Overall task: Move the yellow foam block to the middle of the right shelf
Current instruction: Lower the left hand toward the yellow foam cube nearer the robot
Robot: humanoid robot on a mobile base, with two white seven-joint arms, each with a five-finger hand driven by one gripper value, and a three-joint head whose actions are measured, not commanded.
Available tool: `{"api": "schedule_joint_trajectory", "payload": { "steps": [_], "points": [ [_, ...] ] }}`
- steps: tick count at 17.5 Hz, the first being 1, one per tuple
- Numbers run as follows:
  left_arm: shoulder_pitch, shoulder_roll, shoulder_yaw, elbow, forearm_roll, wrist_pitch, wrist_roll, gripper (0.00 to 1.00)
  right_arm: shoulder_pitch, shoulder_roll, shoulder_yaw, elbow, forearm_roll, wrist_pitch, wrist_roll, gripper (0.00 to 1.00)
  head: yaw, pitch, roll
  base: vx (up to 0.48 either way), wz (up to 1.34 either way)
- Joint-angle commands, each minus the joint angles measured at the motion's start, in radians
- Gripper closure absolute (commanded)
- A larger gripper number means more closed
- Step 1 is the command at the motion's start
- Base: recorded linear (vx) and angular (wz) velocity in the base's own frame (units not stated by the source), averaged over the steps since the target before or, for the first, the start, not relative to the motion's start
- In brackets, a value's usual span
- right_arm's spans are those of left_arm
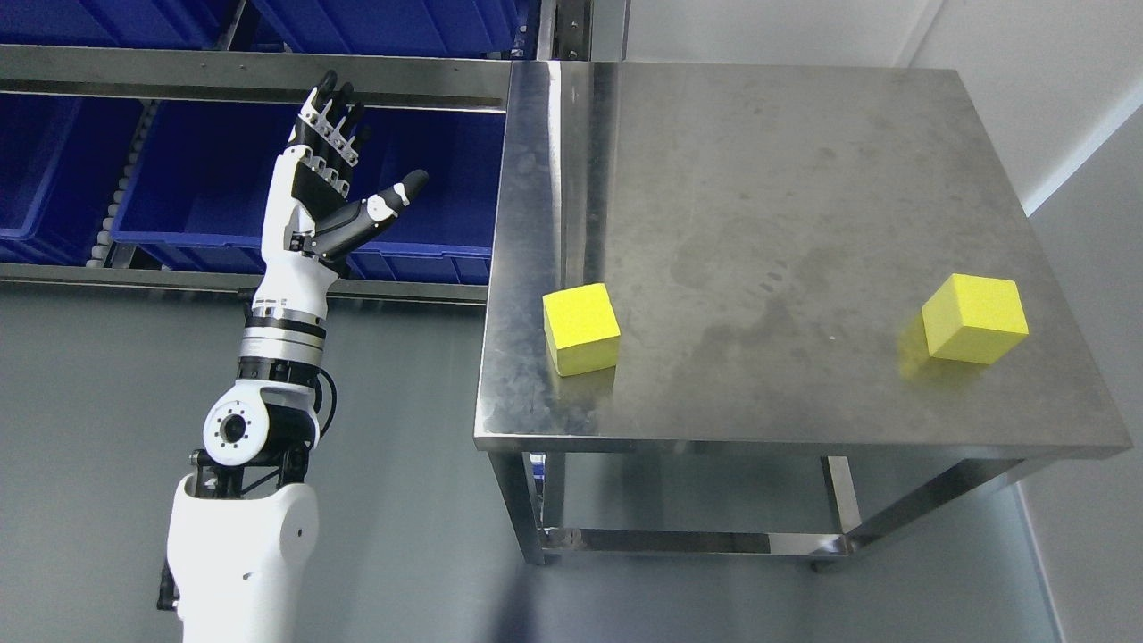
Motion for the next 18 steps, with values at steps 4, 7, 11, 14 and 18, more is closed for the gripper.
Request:
{"api": "schedule_joint_trajectory", "payload": {
  "steps": [4, 7, 11, 14, 18],
  "points": [
    [-0.016, 0.020, 0.038, 0.001, 0.000, -0.006, -0.004, 0.00, -0.002, -0.017, 0.000, -0.017, 0.000, 0.000, 0.000, 0.00, 0.0000, 0.000, 0.000, 0.000, 0.00],
    [-0.038, 0.122, 0.047, 0.001, 0.002, -0.038, -0.166, 0.00, -0.002, -0.017, 0.000, -0.017, 0.000, 0.000, 0.000, 0.00, 0.0000, 0.000, 0.000, 0.000, 0.00],
    [-0.001, 0.261, 0.069, -0.001, 0.002, -0.178, -0.644, 0.00, -0.002, -0.017, 0.000, -0.017, 0.000, 0.000, 0.000, 0.00, 0.0000, 0.000, 0.000, 0.000, 0.00],
    [0.011, 0.262, -0.021, 0.043, -0.046, -0.177, -0.720, 0.01, -0.002, -0.017, 0.000, -0.017, 0.000, 0.000, 0.000, 0.00, 0.0000, 0.000, 0.000, 0.000, 0.00],
    [-0.036, 0.186, -0.141, 0.203, -0.210, -0.177, -0.725, 0.01, -0.002, -0.017, 0.000, -0.017, 0.000, 0.000, 0.000, 0.00, 0.0000, 0.000, 0.000, 0.000, 0.00]
  ]
}}
